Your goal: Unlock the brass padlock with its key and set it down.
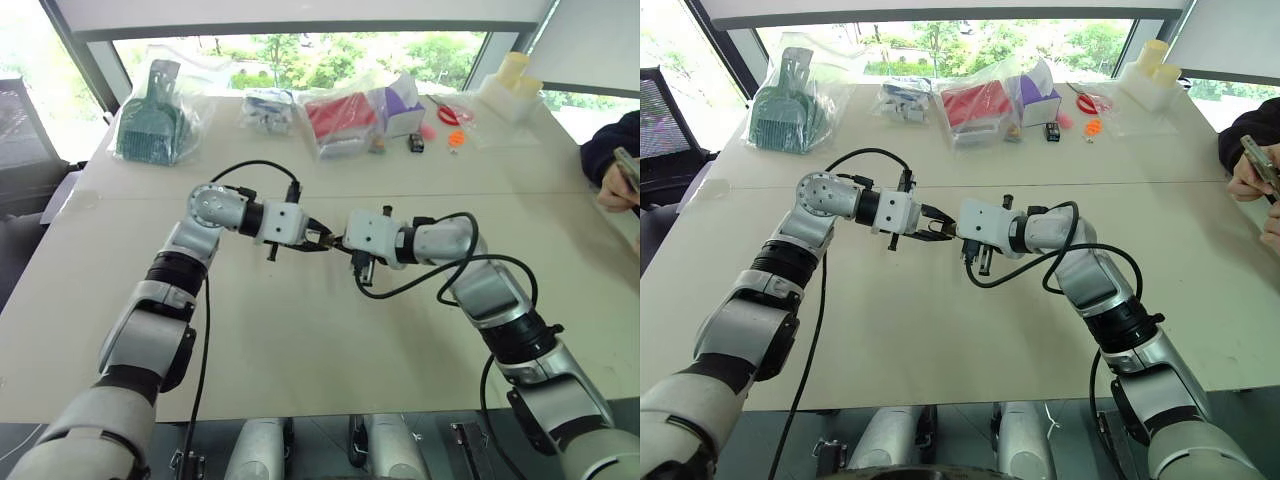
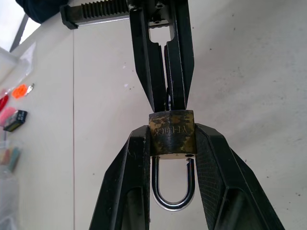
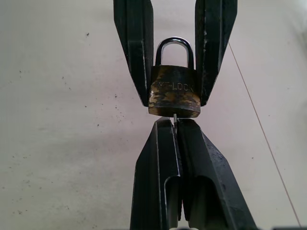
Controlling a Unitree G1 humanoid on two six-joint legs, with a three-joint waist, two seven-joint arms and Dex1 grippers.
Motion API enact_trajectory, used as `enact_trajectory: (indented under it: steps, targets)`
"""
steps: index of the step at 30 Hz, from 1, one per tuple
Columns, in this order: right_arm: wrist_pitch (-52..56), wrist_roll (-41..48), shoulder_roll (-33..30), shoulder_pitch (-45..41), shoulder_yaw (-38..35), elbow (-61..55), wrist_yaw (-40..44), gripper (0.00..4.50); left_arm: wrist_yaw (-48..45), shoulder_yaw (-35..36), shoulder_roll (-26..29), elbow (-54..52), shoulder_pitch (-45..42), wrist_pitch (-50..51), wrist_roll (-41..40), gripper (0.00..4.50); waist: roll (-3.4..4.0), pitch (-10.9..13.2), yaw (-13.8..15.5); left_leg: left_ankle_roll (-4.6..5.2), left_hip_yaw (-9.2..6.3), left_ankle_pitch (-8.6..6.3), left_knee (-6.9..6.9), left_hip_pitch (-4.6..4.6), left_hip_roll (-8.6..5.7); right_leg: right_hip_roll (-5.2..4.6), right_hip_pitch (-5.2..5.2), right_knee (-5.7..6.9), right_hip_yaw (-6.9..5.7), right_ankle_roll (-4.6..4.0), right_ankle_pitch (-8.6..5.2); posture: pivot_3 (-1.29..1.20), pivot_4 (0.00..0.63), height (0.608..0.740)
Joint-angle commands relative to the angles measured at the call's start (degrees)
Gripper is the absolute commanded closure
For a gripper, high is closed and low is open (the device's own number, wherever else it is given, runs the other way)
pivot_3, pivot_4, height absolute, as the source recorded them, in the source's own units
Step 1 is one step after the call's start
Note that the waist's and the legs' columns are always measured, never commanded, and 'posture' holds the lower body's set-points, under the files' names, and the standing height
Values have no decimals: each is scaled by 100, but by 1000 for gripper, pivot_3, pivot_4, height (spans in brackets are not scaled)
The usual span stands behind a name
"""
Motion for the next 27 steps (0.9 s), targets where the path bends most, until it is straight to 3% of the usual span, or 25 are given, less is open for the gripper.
enact_trajectory:
  steps: [1,8,11,16,27]
  targets:
    - [-1012,-271,-59,-77,157,-324,-296,4464,57,118,-30,-53,-149,426,-281,3761,0,0,1,0,1,0,0,0,-1,0,0,0,0,0,0,0,150,740]
    - [-3563,-1553,-732,331,276,139,-1716,4464,-777,182,199,-179,-170,2039,-812,3761,0,0,-7,0,3,0,0,-1,-2,0,-2,1,0,2,-1,0,150,740]
    - [-4173,-1676,-823,521,166,194,-2089,3664,-954,188,259,-246,-216,2384,-907,3761,0,0,-15,-1,6,0,0,-1,-2,0,-3,1,1,2,-1,0,150,740]
    - [-4863,-1856,-777,511,72,422,-2626,1207,-1084,265,225,-393,-312,2866,-1088,3761,0,0,-5,-2,4,1,2,0,-1,0,-2,4,1,2,-1,0,150,740]
    - [-5437,-2089,-508,206,187,911,-2849,1207,-1272,283,248,-810,-301,3589,-1347,3761,0,0,-11,-2,3,1,2,0,-1,1,-2,5,2,2,-1,0,150,740]
